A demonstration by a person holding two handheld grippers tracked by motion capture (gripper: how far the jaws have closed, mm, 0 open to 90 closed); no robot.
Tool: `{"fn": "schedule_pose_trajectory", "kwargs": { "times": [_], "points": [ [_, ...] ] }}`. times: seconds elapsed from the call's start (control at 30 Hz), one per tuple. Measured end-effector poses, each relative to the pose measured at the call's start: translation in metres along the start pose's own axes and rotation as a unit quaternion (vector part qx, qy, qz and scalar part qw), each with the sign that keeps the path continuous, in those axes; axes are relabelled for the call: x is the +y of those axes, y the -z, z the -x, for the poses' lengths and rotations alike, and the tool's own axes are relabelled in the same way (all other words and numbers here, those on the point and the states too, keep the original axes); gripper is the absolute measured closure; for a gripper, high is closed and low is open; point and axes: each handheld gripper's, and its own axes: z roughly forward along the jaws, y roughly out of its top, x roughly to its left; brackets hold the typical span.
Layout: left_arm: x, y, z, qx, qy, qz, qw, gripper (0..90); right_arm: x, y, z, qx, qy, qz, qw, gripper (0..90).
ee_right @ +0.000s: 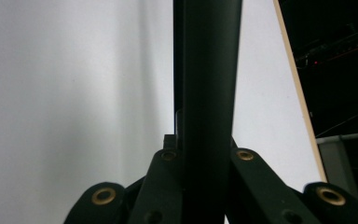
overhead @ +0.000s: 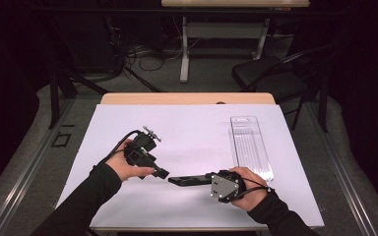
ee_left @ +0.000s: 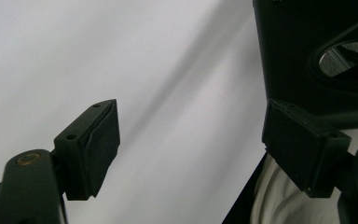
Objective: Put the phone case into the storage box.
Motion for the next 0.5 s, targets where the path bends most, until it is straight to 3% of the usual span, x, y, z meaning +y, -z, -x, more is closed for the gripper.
{"fn": "schedule_pose_trajectory", "kwargs": {
  "times": [0.1, 0.33, 0.5],
  "points": [
    [-0.0016, 0.0000, 0.0009, -0.002, -0.001, 0.002, 1.0000, 19.7, -0.0010, -0.0003, -0.0008, 0.009, -0.040, 0.008, 0.9991, 88.8],
    [-0.0043, 0.0027, 0.0029, 0.000, -0.005, 0.005, 1.0000, 20.5, -0.0052, 0.0003, 0.0035, 0.030, -0.085, 0.025, 0.9956, 88.8],
    [-0.0057, 0.0029, 0.0033, -0.001, -0.003, 0.012, 0.9999, 21.4, -0.0086, 0.0007, 0.0065, 0.045, -0.126, 0.037, 0.9903, 88.8]
  ]
}}
